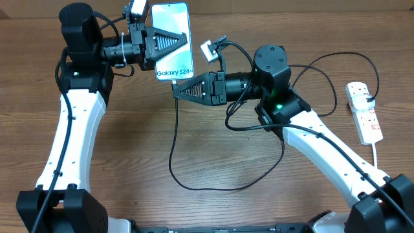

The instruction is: Plug charger to phone and switch on socket

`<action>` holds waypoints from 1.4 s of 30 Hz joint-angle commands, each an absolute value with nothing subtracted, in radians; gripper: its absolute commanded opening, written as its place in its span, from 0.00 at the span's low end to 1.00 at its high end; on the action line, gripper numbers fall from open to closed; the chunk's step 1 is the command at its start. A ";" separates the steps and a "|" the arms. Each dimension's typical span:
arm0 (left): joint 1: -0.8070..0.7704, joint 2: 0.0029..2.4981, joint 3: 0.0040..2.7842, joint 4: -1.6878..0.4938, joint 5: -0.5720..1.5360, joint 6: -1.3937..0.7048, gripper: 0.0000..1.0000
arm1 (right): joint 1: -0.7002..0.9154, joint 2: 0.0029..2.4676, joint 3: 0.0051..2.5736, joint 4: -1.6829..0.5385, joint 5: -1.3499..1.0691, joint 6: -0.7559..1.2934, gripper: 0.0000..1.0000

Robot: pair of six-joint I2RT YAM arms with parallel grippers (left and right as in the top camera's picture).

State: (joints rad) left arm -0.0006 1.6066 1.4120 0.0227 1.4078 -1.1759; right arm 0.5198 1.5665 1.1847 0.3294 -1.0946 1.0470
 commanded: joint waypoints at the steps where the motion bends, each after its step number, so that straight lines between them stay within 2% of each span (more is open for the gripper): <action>1: -0.010 1.597 1.426 0.023 1.472 -1.148 0.04 | 0.515 1.567 1.192 0.335 -1.055 1.052 0.04; 12: -0.009 1.597 1.426 0.014 1.454 -1.119 0.04 | 0.491 1.566 1.192 0.332 -1.142 1.069 0.04; 21: -0.005 1.597 1.426 -0.109 1.384 -1.043 0.04 | 0.442 1.520 1.192 0.294 -1.216 1.061 0.04; 30: -0.023 1.597 1.426 -0.140 1.369 -1.045 0.04 | 0.472 1.487 1.192 0.008 -1.143 0.840 0.04; 42: -0.033 1.597 1.426 -0.228 1.329 -0.987 0.04 | 0.522 1.486 1.208 -0.007 -1.134 0.783 0.04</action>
State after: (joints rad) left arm -0.0315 1.6066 1.4124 -0.2298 1.3205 -1.0321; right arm 0.5190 1.5082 1.1847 -0.0029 -1.1439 0.8177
